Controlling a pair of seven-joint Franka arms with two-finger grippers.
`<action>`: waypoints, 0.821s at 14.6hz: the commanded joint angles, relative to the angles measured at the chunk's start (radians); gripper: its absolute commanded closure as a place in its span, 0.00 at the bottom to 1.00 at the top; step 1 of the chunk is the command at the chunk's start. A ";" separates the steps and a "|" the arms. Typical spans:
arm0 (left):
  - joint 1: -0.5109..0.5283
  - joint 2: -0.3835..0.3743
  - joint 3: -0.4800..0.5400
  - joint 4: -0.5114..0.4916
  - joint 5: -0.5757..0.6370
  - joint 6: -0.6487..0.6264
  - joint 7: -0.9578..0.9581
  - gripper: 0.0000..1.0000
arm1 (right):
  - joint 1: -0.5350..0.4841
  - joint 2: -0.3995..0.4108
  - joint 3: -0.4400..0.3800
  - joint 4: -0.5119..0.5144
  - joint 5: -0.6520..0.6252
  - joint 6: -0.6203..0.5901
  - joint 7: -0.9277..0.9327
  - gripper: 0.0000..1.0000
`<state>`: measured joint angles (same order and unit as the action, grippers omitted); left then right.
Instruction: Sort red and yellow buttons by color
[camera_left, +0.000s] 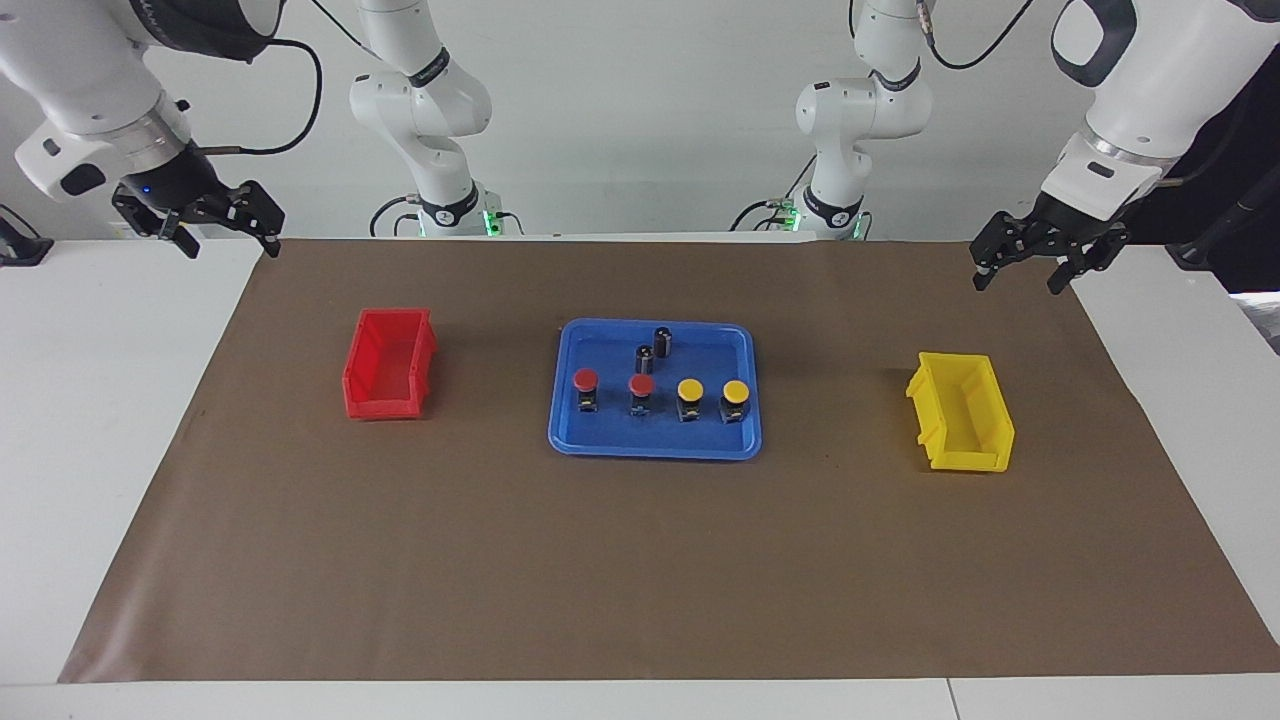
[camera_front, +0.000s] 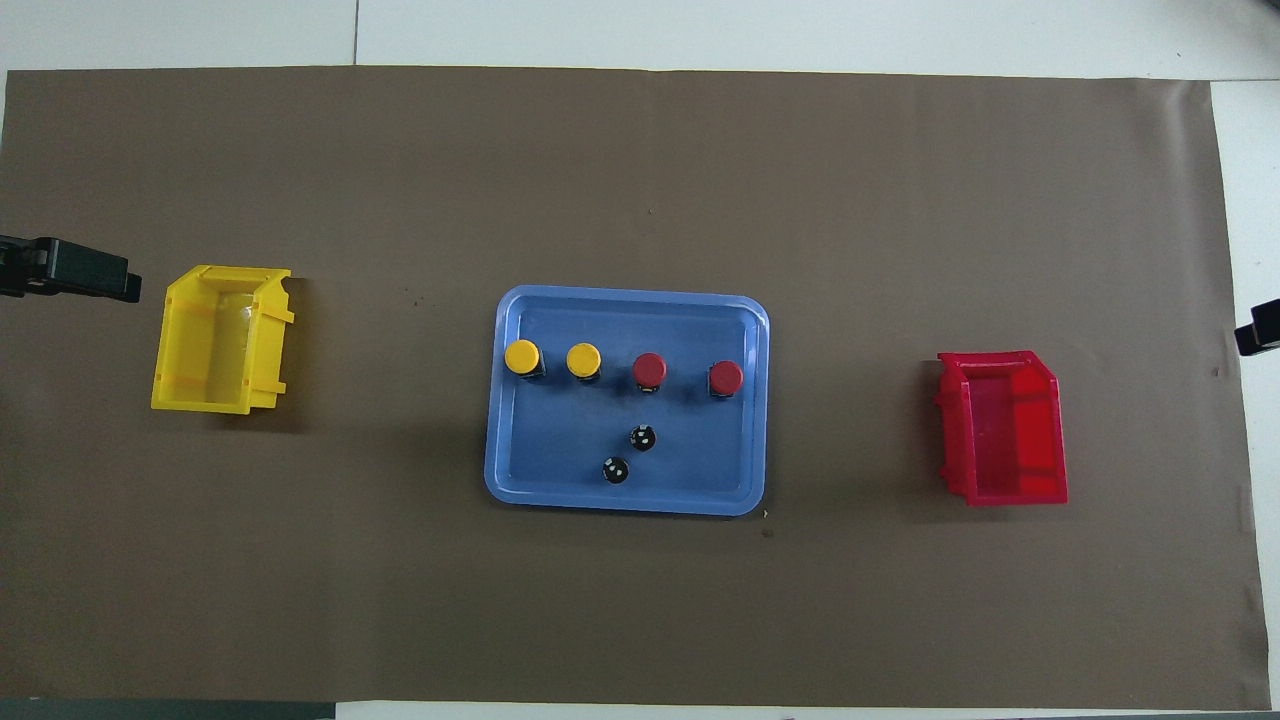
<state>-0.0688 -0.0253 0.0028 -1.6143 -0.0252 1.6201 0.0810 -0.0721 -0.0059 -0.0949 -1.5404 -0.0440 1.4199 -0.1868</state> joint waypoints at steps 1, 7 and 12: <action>0.012 -0.008 -0.007 -0.007 0.007 -0.009 0.016 0.00 | -0.008 -0.016 0.009 -0.020 0.009 0.016 -0.008 0.00; 0.012 -0.010 -0.007 -0.007 0.007 -0.012 0.016 0.00 | -0.009 -0.014 0.007 -0.023 0.009 0.028 -0.007 0.00; 0.012 -0.010 -0.007 -0.007 0.007 -0.011 0.016 0.00 | -0.006 -0.016 0.017 -0.024 0.009 0.033 -0.010 0.00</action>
<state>-0.0688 -0.0253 0.0028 -1.6143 -0.0252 1.6196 0.0810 -0.0721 -0.0058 -0.0940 -1.5444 -0.0440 1.4344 -0.1868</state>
